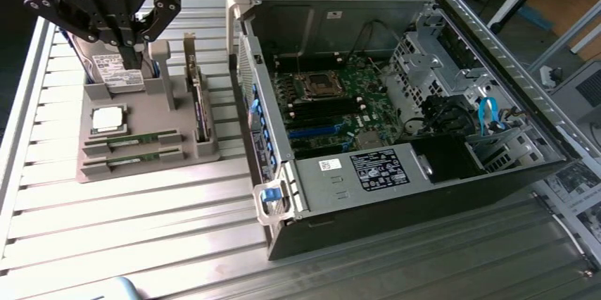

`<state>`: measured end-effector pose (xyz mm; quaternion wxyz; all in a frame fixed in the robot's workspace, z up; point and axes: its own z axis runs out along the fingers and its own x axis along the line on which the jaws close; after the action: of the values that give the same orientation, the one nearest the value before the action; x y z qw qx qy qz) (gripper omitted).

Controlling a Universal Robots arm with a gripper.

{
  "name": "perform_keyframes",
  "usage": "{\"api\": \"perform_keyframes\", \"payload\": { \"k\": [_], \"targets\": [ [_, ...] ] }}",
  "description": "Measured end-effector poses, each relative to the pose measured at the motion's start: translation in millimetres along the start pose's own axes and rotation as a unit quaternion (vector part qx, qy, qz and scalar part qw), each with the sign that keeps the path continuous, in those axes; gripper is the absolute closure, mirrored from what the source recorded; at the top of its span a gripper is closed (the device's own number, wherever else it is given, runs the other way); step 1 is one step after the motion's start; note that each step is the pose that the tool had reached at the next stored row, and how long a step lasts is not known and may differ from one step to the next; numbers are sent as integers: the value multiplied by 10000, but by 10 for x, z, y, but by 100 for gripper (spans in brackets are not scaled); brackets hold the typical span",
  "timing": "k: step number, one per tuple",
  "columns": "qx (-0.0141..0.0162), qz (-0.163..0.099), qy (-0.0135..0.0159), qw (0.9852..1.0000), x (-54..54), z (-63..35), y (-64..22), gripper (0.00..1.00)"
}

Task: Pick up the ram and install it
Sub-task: 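Pick up the ram and move it above insertion slot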

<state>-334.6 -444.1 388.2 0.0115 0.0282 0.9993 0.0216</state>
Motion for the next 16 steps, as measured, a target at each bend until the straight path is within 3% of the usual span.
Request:
{"api": "perform_keyframes", "payload": {
  "k": [9, 16],
  "targets": [
    [-9, -431, 19, 9991, 0, 0, 0, 89],
    [-14, -848, 37, 9964, 0, 0, 0, 89]
  ]
}}
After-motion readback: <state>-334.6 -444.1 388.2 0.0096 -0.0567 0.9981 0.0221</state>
